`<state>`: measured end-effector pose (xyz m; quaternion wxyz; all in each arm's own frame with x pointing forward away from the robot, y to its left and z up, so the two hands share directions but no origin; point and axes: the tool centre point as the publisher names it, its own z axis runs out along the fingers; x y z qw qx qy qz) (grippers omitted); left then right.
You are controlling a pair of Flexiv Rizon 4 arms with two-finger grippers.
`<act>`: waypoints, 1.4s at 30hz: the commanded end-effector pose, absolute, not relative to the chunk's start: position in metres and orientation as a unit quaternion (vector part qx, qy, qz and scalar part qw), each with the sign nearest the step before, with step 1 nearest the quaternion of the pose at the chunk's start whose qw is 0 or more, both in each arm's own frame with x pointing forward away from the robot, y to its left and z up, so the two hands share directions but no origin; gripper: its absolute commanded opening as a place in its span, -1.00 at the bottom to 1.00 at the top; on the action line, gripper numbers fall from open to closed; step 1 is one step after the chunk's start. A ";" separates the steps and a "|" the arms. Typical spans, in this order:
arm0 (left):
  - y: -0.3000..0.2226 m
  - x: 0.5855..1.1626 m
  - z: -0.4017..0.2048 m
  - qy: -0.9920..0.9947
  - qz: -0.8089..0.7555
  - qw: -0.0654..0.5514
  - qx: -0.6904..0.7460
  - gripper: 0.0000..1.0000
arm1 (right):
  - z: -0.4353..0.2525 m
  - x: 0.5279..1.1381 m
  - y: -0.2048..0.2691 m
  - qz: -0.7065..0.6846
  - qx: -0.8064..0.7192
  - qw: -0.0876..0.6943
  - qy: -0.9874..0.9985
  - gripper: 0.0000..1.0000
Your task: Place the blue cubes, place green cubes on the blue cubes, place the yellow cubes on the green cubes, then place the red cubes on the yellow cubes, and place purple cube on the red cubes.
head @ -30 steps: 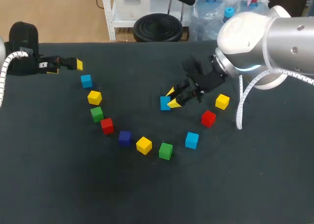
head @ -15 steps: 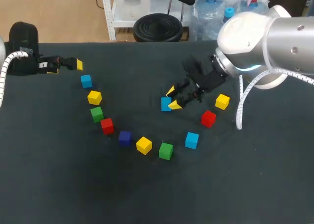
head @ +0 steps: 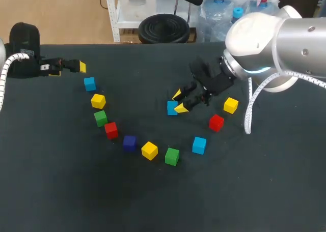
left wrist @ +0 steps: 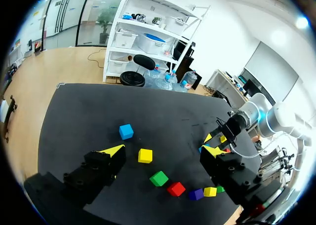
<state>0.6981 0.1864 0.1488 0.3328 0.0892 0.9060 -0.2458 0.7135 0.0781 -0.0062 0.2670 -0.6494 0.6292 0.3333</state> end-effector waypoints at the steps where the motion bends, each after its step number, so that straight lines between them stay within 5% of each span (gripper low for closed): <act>1: 0.185 0.699 0.150 0.908 -0.243 0.330 0.088 1.00 | -0.007 0.717 0.079 0.335 -0.650 0.267 0.628 -0.08; 16: 0.185 0.699 0.150 0.908 -0.243 0.330 0.088 1.00 | 0.000 0.717 0.072 0.330 -0.645 0.270 0.634 -0.03; 19: 0.185 0.699 0.150 0.908 -0.243 0.330 0.088 1.00 | 0.008 0.716 0.064 0.331 -0.630 0.276 0.645 0.58; 23: 0.185 0.699 0.150 0.908 -0.243 0.330 0.088 1.00 | 0.015 0.715 0.054 0.327 -0.608 0.287 0.664 1.00; 36: 0.185 0.699 0.150 0.908 -0.243 0.330 0.088 1.00 | 0.014 0.709 0.057 0.331 -0.609 0.292 0.659 0.98; 42: 0.185 0.699 0.150 0.908 -0.243 0.330 0.088 1.00 | 0.009 0.711 0.070 0.335 -0.620 0.285 0.649 0.51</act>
